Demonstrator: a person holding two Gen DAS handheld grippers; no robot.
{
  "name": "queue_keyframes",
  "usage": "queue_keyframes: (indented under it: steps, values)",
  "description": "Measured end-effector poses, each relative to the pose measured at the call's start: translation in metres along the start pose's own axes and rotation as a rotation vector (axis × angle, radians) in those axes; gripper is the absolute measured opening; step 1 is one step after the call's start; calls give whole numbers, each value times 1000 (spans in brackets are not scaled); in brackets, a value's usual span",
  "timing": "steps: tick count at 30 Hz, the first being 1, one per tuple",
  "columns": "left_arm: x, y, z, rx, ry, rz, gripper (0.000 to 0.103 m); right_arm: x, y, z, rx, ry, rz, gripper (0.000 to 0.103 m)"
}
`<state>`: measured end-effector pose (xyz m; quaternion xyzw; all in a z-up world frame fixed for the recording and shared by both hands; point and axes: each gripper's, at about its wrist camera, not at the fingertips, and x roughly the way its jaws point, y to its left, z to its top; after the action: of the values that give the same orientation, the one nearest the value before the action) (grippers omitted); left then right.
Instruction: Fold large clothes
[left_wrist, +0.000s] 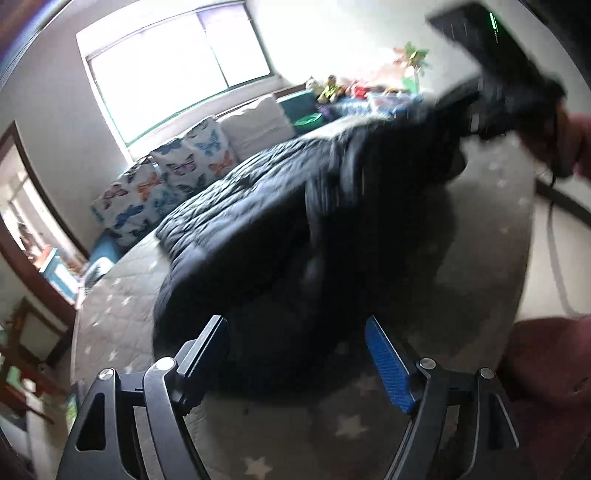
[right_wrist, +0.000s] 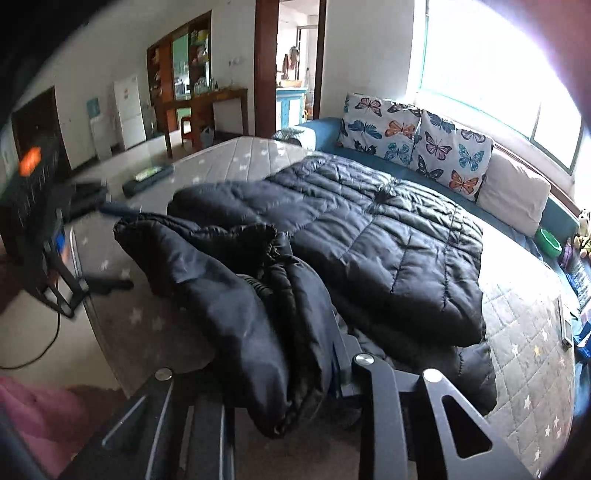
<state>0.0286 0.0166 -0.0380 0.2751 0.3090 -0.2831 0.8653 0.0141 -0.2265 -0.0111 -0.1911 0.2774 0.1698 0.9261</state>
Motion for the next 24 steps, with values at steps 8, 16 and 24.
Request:
queue_keyframes:
  steps: [8, 16, 24]
  values:
    - [37, -14, -4, 139, 4, 142, 70, 0, -8, 7, 31, -1, -5, 27]
    - [8, -13, -16, 64, -57, 100, 31, -16, 13, -23, -13, -45, -36, 19]
    - [-58, -34, -48, 11, -74, 46, 31, -55, 39, -53, -32, -56, 21, 19]
